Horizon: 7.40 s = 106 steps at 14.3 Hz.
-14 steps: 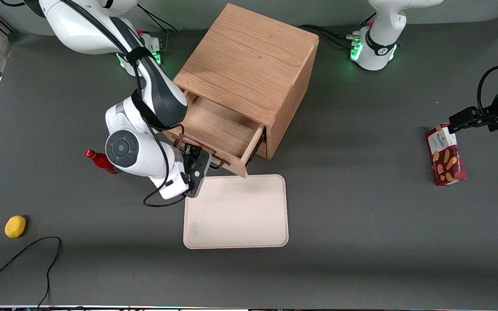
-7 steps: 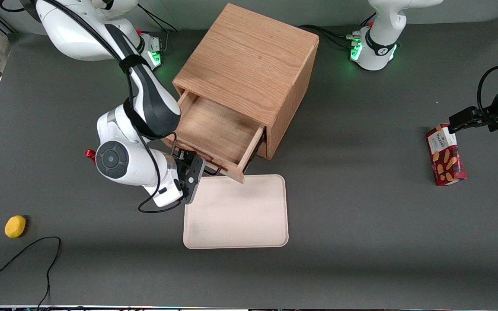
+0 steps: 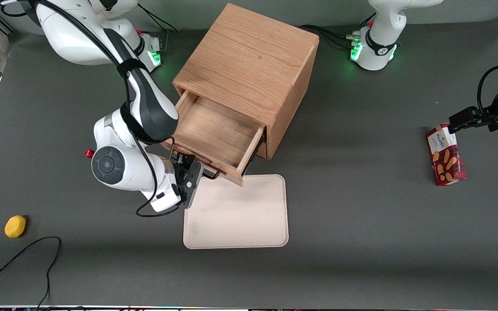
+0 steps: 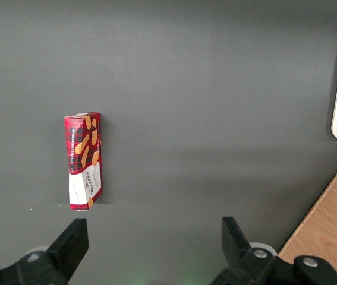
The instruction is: Open upper drawer
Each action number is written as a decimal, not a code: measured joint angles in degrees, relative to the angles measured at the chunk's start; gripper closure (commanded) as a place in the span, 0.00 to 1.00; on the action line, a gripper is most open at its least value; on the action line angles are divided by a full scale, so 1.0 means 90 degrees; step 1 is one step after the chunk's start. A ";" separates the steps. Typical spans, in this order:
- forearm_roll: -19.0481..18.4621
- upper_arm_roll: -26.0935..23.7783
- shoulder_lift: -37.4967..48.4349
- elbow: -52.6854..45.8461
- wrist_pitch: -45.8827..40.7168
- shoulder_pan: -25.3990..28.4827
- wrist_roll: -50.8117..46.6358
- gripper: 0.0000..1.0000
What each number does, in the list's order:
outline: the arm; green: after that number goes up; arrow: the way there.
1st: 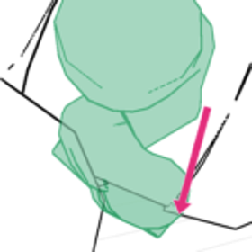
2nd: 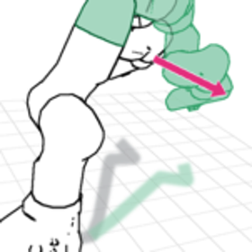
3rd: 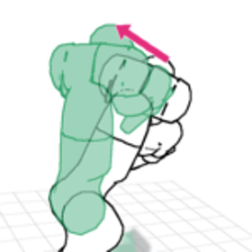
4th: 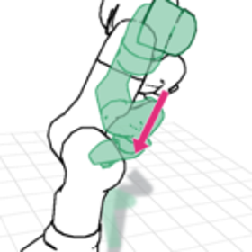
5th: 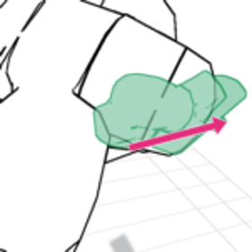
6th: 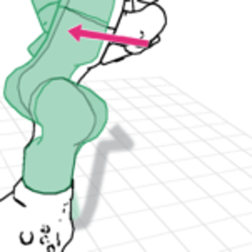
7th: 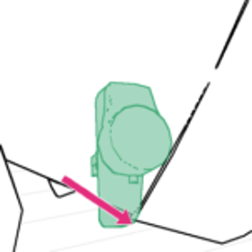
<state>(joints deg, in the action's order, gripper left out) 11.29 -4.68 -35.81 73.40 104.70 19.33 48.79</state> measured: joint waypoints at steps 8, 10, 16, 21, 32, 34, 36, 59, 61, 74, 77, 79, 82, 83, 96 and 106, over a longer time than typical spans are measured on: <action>0.0041 0.0003 -0.0275 -0.0386 0.0028 -0.0194 0.0049 0.00; 0.0045 0.0003 -0.0314 -0.0423 0.0038 -0.0265 0.0151 0.00; 0.0072 -0.0001 -0.0384 -0.0469 0.0083 -0.0451 0.0244 0.00; 0.0093 -0.0003 -0.0387 -0.0502 0.0174 -0.0469 0.0256 0.00; 0.0150 -0.0014 -0.0631 -0.0782 0.0494 -0.0612 0.0496 0.00; 0.0156 -0.0015 -0.0641 -0.0796 0.0497 -0.0614 0.0498 0.00; 0.0156 -0.0018 -0.0649 -0.0814 0.0497 -0.0614 0.0498 0.00; 0.0285 0.1302 0.1909 -0.0352 -0.1675 -0.1061 -0.1987 0.00; 0.0252 0.1383 0.2308 0.0011 -0.1705 -0.1060 -0.2435 0.00; -0.1310 0.1738 0.3742 0.1439 -0.1752 -0.1214 -0.3580 0.00; -0.1320 0.1954 0.3785 0.1442 -0.1892 -0.1250 -0.3980 0.00; -0.1320 0.1789 0.3814 0.1442 -0.1907 -0.1501 -0.4149 0.00; -0.1319 0.1201 0.3824 0.1442 -0.1907 -0.2052 -0.4223 0.00; -0.1319 0.1161 0.3831 0.1442 -0.1908 -0.2069 -0.4250 0.00; -0.1317 0.1247 0.4120 0.2119 -0.1421 -0.1924 -0.4727 0.00; -0.1317 0.1190 0.3944 0.1943 -0.1350 -0.1928 -0.4663 0.00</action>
<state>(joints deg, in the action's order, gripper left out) -0.57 6.03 -0.31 90.88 92.55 1.98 6.82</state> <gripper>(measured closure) 0.000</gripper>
